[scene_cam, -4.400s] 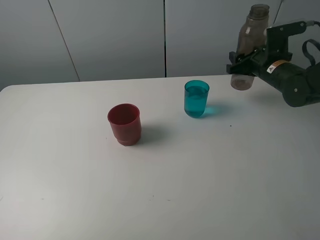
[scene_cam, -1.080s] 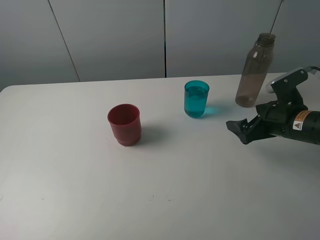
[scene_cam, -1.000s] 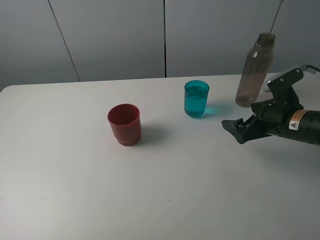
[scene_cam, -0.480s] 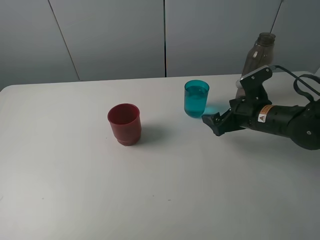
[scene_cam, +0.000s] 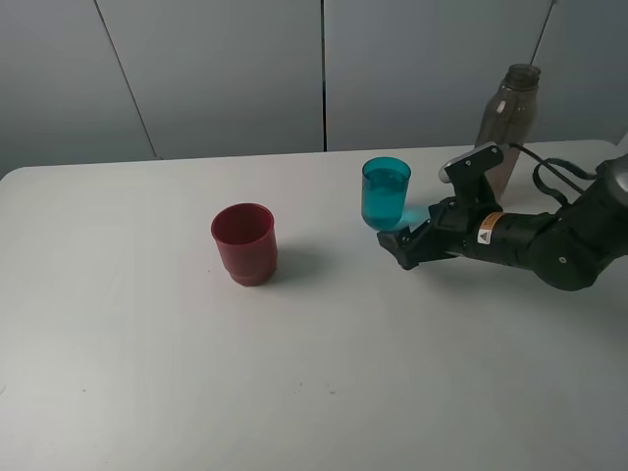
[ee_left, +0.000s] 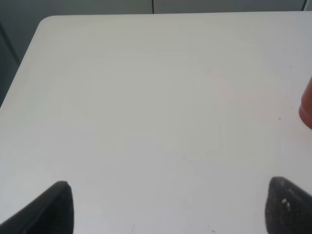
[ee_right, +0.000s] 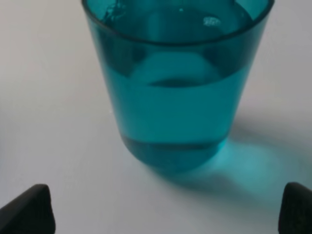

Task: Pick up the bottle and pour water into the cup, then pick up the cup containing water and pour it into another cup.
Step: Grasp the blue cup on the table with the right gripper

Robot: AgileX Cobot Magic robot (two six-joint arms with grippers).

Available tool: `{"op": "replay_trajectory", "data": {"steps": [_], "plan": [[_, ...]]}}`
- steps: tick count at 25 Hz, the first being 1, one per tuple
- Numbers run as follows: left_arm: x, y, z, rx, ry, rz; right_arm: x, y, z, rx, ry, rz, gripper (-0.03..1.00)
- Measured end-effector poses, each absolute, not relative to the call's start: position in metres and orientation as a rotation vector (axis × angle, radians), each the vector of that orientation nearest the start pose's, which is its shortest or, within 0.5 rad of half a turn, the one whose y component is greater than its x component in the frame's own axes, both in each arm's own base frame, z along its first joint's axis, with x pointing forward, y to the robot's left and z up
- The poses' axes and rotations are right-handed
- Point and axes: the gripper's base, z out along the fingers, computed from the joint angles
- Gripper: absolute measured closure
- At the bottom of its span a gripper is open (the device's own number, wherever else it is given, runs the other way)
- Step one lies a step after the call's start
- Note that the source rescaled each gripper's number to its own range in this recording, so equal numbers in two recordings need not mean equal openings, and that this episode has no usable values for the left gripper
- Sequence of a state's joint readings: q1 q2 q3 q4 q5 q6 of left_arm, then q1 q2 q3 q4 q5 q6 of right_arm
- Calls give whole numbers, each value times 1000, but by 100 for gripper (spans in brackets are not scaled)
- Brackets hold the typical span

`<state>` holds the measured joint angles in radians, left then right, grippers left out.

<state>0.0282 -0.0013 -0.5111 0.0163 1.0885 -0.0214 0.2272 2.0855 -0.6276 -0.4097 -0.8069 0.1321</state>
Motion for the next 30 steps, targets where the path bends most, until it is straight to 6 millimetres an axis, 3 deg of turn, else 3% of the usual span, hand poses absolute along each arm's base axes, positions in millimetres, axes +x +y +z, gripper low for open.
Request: {"op": "replay_trajectory", "data": {"steps": [16,30], "plan": [[-8,1,278,-49,2059,26,320,102,66,-553,1966,376,-3],[-8,1,278,-51,2059,25,323,104,53,-550,1957,395,-3]]}}
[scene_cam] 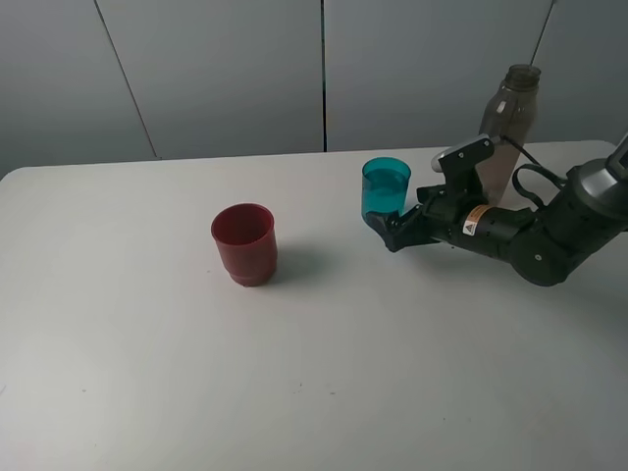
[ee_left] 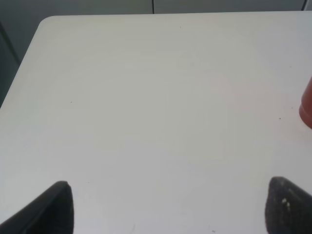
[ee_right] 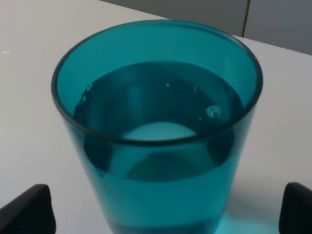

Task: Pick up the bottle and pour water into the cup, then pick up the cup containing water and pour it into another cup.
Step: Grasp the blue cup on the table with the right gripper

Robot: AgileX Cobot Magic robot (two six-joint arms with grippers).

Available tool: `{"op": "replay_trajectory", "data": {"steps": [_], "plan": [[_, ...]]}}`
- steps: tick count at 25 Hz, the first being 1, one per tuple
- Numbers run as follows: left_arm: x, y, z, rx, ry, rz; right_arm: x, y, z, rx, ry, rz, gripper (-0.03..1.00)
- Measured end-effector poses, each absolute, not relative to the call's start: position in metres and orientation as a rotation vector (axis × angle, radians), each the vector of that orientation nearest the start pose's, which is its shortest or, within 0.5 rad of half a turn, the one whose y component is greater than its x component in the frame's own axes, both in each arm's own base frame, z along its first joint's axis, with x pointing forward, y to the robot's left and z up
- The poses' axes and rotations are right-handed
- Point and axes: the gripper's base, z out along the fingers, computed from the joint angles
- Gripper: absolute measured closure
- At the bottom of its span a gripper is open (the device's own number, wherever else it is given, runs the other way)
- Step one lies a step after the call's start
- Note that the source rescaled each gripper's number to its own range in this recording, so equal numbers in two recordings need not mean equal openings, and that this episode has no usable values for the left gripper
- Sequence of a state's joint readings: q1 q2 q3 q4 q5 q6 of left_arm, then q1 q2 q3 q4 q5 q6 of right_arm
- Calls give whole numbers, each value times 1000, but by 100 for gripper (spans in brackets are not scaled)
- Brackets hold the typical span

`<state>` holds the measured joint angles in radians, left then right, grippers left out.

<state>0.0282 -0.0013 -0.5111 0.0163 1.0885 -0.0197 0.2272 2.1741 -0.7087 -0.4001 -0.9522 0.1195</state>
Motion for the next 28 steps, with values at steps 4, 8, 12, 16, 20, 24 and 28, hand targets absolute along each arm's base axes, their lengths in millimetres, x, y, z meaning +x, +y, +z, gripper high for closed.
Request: {"op": "replay_trajectory", "data": {"steps": [4,8,12,16,20,24,28], "plan": [[-8,1,278,-51,2059,25,328,106,56,-555,1933,397,-3],[-8,1,278,-51,2059,25,328,106,56,-561,1930,394,-3],[-8,1,278,-51,2059,25,328,108,54,-580,1927,381,-3],[-8,1,278,-51,2059,25,330,110,54,-585,1916,357,-3],[-8,1,278,-51,2059,25,339,112,58,-589,1894,349,-3],[-8,1,278,-51,2059,25,343,113,60,-590,1880,347,-3],[-8,1,278,-51,2059,25,343,113,60,-584,1884,351,-3]]}}
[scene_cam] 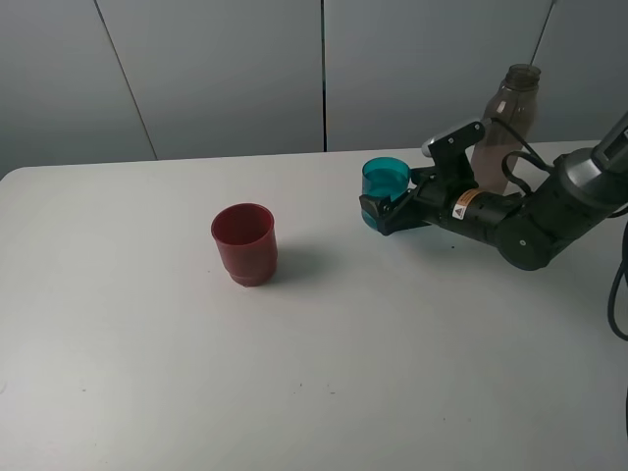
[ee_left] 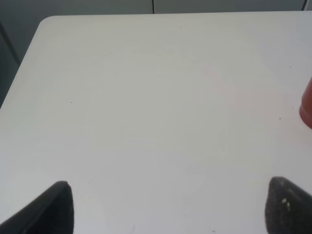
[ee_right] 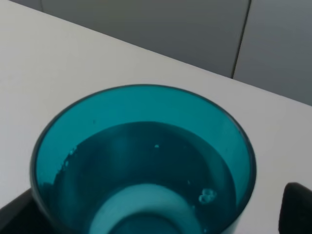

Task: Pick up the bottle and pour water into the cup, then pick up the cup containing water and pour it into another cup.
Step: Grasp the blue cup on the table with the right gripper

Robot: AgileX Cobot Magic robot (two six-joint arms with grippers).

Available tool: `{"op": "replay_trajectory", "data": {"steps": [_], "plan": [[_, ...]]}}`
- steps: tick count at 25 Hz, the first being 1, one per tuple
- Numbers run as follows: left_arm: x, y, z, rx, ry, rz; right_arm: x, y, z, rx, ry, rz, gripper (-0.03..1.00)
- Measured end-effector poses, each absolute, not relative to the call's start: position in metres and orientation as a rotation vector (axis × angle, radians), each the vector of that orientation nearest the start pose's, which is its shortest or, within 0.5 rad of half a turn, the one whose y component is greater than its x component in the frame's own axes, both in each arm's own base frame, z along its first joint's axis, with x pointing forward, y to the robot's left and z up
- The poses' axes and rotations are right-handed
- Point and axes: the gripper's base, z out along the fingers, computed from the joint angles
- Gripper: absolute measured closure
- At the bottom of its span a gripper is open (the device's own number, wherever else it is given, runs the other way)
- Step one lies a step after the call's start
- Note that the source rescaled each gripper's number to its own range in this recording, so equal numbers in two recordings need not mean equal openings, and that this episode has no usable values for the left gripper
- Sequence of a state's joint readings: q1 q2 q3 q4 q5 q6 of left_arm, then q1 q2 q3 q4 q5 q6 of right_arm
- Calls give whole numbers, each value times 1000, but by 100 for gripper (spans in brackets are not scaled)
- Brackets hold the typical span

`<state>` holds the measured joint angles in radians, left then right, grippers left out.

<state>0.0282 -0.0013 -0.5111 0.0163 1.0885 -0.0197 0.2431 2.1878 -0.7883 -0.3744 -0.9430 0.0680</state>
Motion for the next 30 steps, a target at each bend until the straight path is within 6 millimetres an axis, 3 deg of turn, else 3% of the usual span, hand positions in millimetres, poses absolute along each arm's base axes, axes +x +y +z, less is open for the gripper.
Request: {"op": "replay_trajectory", "data": {"steps": [25,30], "plan": [[-8,1,278,-51,2059,25,343,113,60,-568,1893,367,-3],[-8,1,278,-51,2059,25,347,114,53,-557,1904,376,-3]]}}
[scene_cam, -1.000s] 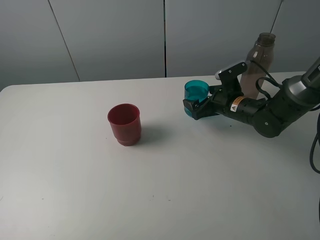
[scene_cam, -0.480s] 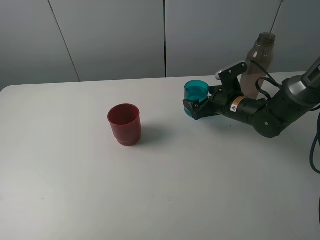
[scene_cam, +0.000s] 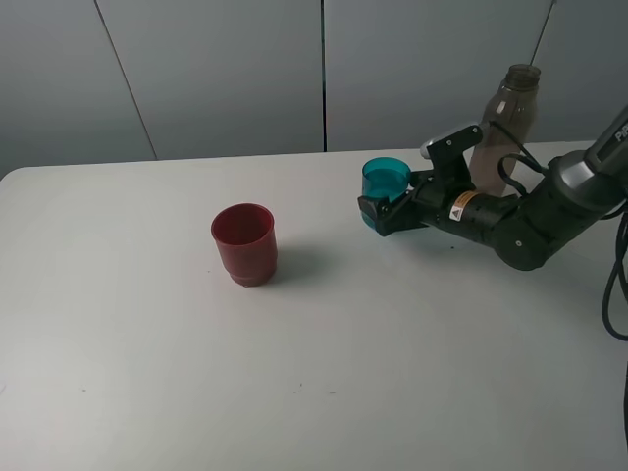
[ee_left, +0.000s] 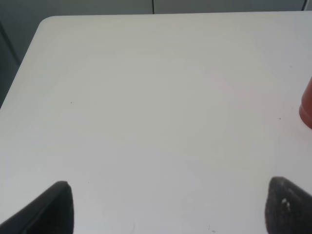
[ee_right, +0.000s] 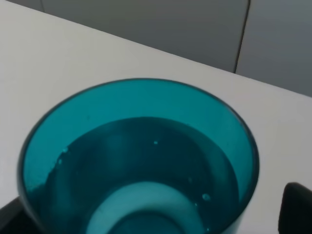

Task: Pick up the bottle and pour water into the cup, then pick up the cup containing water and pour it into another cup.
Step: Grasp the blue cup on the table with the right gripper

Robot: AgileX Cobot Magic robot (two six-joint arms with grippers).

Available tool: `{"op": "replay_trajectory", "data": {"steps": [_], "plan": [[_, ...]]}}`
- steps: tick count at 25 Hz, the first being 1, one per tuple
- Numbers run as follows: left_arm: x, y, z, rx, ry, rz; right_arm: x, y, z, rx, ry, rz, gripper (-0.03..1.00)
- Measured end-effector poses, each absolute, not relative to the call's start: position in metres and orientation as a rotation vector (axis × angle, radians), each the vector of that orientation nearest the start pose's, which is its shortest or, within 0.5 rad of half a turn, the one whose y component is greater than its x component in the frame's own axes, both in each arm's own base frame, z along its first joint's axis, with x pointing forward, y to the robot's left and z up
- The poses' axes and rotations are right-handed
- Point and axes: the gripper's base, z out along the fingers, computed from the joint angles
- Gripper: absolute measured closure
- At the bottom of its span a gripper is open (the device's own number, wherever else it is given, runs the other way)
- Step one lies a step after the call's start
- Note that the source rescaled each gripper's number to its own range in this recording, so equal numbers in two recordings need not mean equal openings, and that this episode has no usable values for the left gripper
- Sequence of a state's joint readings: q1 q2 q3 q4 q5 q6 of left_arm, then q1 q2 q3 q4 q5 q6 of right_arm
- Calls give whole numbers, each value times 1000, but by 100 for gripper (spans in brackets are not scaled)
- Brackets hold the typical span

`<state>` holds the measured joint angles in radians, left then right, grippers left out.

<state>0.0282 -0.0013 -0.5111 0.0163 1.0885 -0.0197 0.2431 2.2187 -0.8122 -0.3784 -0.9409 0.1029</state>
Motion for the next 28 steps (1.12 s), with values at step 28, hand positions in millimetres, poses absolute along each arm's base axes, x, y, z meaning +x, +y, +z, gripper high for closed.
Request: {"op": "replay_trajectory", "data": {"steps": [28], "plan": [[-8,1,278,-52,2059,24,356,119,35,-480,1855,458,-3]]}}
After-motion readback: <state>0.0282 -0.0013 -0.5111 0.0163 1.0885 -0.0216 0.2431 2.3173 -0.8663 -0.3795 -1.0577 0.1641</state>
